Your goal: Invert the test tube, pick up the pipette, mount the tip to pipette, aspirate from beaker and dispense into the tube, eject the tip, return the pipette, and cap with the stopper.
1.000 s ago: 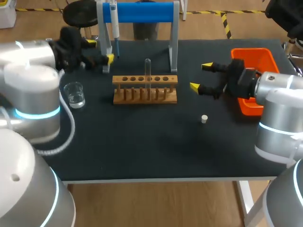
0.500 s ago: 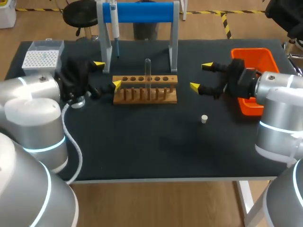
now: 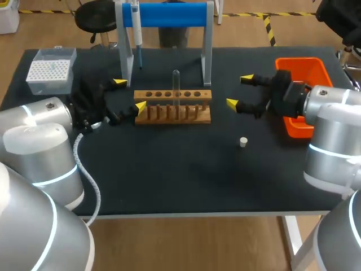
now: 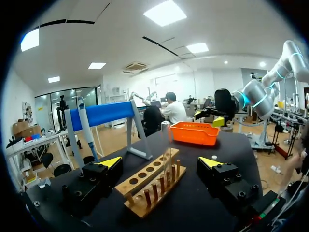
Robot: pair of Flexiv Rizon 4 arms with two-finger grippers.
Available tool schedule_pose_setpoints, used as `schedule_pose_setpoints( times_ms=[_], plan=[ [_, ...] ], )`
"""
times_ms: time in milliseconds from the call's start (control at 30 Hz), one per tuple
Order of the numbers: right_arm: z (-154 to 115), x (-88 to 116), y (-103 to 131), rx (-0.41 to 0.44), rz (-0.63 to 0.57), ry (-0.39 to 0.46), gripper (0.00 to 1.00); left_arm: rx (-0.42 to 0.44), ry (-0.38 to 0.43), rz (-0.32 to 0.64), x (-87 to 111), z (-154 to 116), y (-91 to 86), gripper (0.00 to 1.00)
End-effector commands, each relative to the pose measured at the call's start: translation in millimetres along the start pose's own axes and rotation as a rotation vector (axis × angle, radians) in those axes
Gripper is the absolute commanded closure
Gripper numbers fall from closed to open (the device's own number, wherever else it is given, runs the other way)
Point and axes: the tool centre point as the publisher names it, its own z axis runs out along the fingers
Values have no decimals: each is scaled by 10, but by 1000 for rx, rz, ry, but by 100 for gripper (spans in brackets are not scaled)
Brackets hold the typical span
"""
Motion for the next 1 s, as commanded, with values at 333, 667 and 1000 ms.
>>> schedule_pose_setpoints(
  times_ms=[333,667,1000],
  plan=[
    [92,-11,51,-21,7,60,0,29,-1,1,6,-27,18,0],
    [434,18,213,-120,12,350,0,29,-1,1,6,-27,18,0],
    [752,39,326,-179,5,485,0,29,-1,1,6,-27,18,0]
  ],
)
